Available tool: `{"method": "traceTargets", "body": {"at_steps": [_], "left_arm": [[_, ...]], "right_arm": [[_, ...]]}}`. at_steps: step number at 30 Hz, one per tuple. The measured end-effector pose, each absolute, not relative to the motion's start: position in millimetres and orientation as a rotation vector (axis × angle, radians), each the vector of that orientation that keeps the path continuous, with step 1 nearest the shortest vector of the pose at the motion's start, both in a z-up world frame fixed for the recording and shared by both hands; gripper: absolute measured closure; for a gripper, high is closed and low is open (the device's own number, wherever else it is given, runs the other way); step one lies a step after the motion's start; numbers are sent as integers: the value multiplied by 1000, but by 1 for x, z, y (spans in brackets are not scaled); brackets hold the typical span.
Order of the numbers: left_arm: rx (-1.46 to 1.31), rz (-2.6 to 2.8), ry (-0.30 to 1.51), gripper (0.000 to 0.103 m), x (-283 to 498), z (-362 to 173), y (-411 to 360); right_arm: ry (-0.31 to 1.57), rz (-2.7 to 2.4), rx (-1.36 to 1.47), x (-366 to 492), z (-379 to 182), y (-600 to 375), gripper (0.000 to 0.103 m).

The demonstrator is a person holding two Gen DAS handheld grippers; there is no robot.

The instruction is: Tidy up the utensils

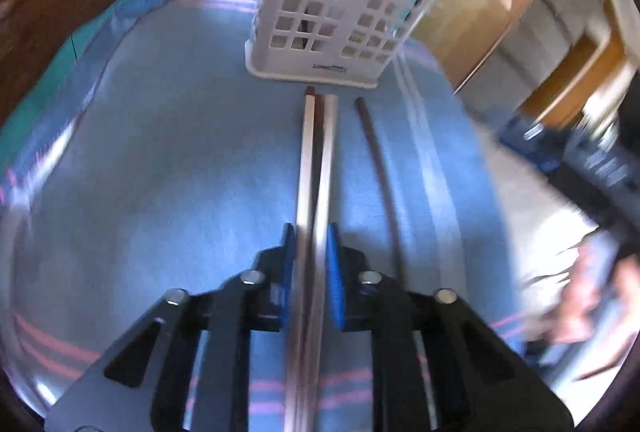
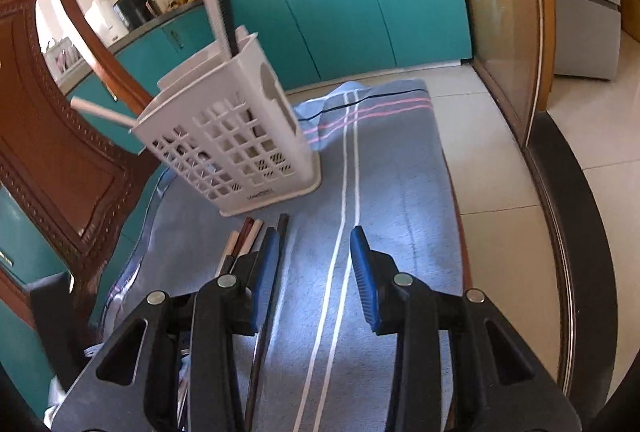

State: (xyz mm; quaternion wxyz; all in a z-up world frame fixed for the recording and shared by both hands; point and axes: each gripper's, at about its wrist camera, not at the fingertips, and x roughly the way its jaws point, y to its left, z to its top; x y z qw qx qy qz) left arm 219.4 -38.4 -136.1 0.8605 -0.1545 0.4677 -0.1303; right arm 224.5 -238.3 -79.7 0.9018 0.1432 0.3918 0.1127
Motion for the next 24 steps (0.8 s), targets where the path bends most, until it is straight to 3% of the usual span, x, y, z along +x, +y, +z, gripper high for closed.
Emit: {"method": "traceTargets", "body": {"at_steps": [14, 19, 24], "left_arm": [[-355, -144, 1007, 95, 204, -147, -2], [-343, -150, 999, 75, 213, -146, -1], [-159, -115, 1005, 72, 241, -144, -13]], "right_arm": [[906, 281, 160, 228, -101, -200, 62], [962, 287, 32, 230, -116, -169, 61], [1001, 228, -91, 232, -134, -152, 61]]}}
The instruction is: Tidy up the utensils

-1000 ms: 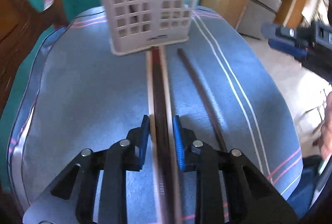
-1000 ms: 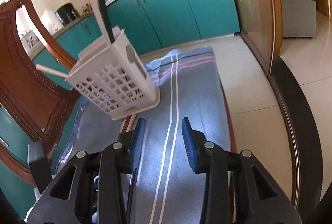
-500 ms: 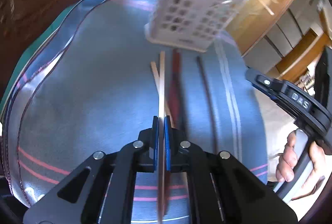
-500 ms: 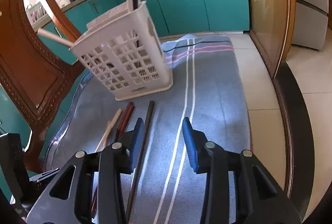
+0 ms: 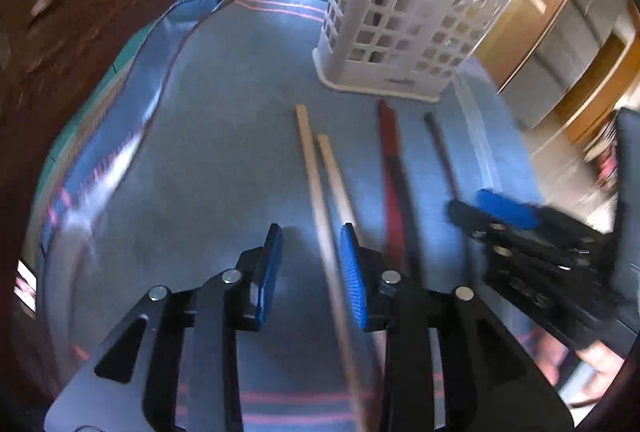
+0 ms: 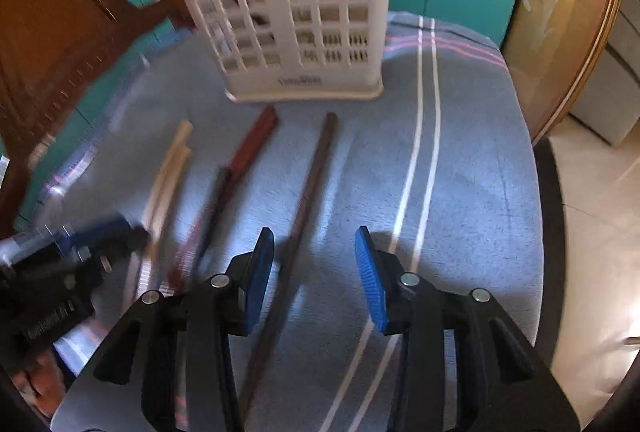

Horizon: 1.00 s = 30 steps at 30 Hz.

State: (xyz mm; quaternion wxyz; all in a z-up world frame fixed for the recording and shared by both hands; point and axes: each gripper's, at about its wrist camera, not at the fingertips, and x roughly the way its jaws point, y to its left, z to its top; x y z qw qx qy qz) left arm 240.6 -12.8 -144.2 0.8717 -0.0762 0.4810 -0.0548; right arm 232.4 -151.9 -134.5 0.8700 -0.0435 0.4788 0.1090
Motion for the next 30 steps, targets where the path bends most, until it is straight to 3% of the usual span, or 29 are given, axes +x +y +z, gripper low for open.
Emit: {"method": "traceTargets", "body": {"at_steps": [6, 10, 19, 20, 22, 23, 25, 30], "left_arm": [[-65, -122, 1017, 70, 251, -144, -17], [58, -107, 999, 62, 260, -145, -33], [60, -136, 988, 62, 270, -142, -26], [64, -149, 991, 64, 268, -141, -27], [67, -177, 997, 73, 263, -139, -27], [64, -190, 999, 76, 260, -139, -27], [55, -215, 1011, 84, 255, -137, -30], [7, -258, 1046, 87, 247, -135, -29]], "right_arm": [[1004, 208, -112, 232, -137, -156, 59], [998, 201, -129, 231, -139, -155, 56], [979, 179, -141, 226, -141, -167, 50], [986, 187, -139, 225, -140, -170, 53], [996, 216, -135, 222, -138, -173, 83], [999, 221, -137, 220, -137, -172, 90], [1005, 212, -143, 219, -136, -174, 93], [1046, 189, -90, 214, -134, -185, 97]]}}
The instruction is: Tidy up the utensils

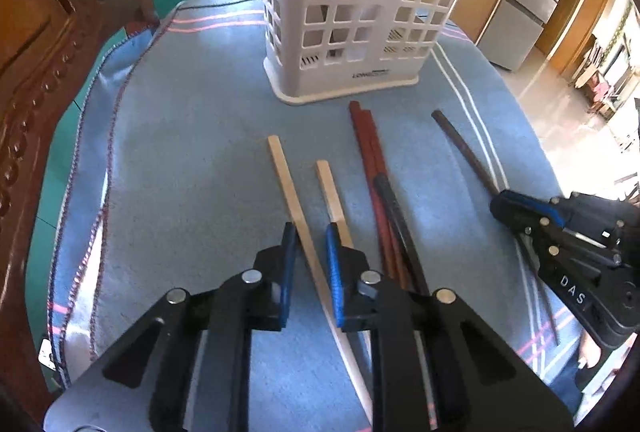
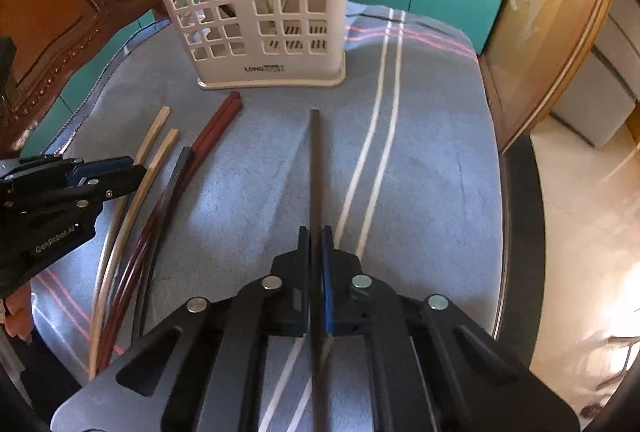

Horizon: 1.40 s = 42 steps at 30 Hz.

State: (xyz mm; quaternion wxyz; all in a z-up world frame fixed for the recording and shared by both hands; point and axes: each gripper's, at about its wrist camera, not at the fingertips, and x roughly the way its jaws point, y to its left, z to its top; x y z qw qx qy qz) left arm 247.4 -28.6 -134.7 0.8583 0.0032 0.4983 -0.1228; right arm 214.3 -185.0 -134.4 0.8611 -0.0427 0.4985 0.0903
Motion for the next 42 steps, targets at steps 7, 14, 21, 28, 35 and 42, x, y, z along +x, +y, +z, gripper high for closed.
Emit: {"method": "traceTargets", "body": {"at_steps": [7, 14, 21, 28, 35, 42], "left_arm": [[1, -248, 1059, 86, 261, -138, -19], [-69, -264, 1064, 86, 269, -139, -5], [-113, -284, 1061, 79, 275, -138, 4], [-96, -309, 1052, 61, 277, -137, 0], [-88, -222, 1034, 84, 283, -138, 1], [59, -166, 1000, 84, 284, -140, -23]], "right_arm": [[1079, 172, -108, 223, -130, -184, 86], [1106, 187, -168, 261, -130, -162, 85], [1105, 185, -138, 281, -130, -159, 83], [1108, 184, -148, 305, -127, -150, 77], [1078, 190, -138, 300, -128, -155, 77], [1052, 173, -173, 276, -130, -155, 77]]}}
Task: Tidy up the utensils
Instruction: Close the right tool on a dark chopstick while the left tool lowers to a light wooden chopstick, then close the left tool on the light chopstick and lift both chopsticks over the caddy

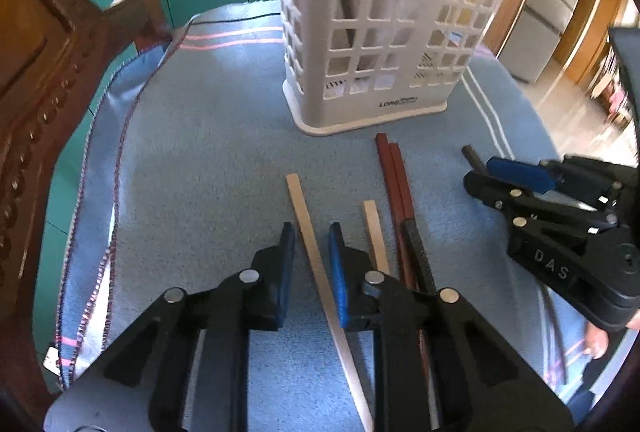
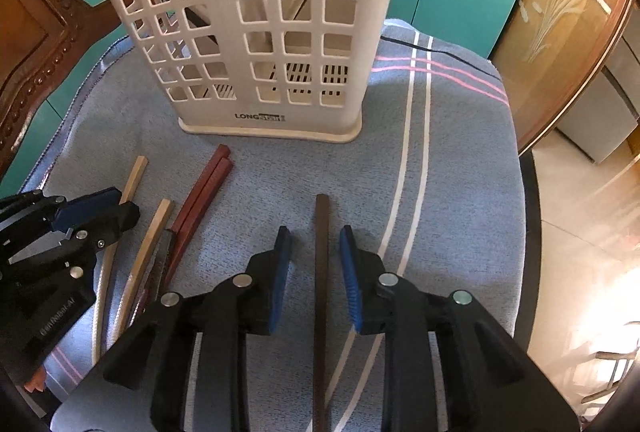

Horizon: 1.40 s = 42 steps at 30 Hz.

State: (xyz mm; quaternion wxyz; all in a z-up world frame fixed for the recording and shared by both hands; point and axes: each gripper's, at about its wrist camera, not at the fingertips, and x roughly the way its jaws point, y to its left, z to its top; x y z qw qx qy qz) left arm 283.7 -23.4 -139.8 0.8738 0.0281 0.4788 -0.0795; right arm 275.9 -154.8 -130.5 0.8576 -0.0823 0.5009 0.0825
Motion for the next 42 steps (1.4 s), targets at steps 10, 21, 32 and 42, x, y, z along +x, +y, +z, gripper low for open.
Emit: {"method": "traceTargets", "body": {"at_steps": [10, 21, 32, 42], "left_arm": [[110, -131, 988, 73, 279, -142, -31], [105, -135, 993, 73, 275, -141, -27], [96, -152, 996, 80, 277, -141, -27], [62, -169, 1007, 95, 277, -141, -28]], "right_arm": [[1043, 156, -182, 270, -131, -148, 76], [1035, 153, -182, 269, -132, -147, 75], [1033, 157, -174, 268, -131, -147, 75], [1030, 169, -163, 270, -130, -149, 81]]}}
